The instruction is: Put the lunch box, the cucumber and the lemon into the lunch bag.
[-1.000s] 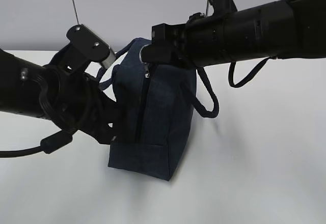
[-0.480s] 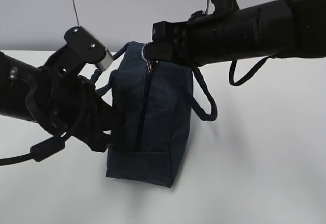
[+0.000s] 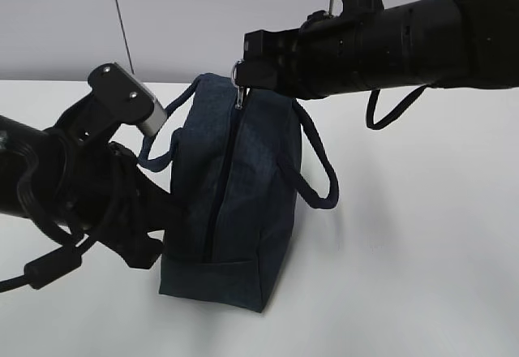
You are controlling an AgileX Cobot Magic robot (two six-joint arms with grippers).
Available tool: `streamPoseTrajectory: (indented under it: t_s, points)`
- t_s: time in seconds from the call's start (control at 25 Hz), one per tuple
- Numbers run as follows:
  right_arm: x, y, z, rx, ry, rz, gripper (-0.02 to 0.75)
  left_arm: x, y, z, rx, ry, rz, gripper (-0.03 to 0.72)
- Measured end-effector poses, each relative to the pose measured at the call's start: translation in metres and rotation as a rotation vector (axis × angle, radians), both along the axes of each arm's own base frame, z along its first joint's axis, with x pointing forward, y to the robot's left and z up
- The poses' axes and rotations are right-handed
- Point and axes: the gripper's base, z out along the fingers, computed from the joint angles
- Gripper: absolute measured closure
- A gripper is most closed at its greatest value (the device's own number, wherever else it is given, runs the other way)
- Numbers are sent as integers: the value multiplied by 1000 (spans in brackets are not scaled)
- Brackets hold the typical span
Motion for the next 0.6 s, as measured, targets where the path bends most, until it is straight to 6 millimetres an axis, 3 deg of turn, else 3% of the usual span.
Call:
streamPoseTrajectory:
  t_s: [0.6]
  points:
    - [11,-1,-9,-40,-12,-46,738,-13,6,10,-21,4,-18,694]
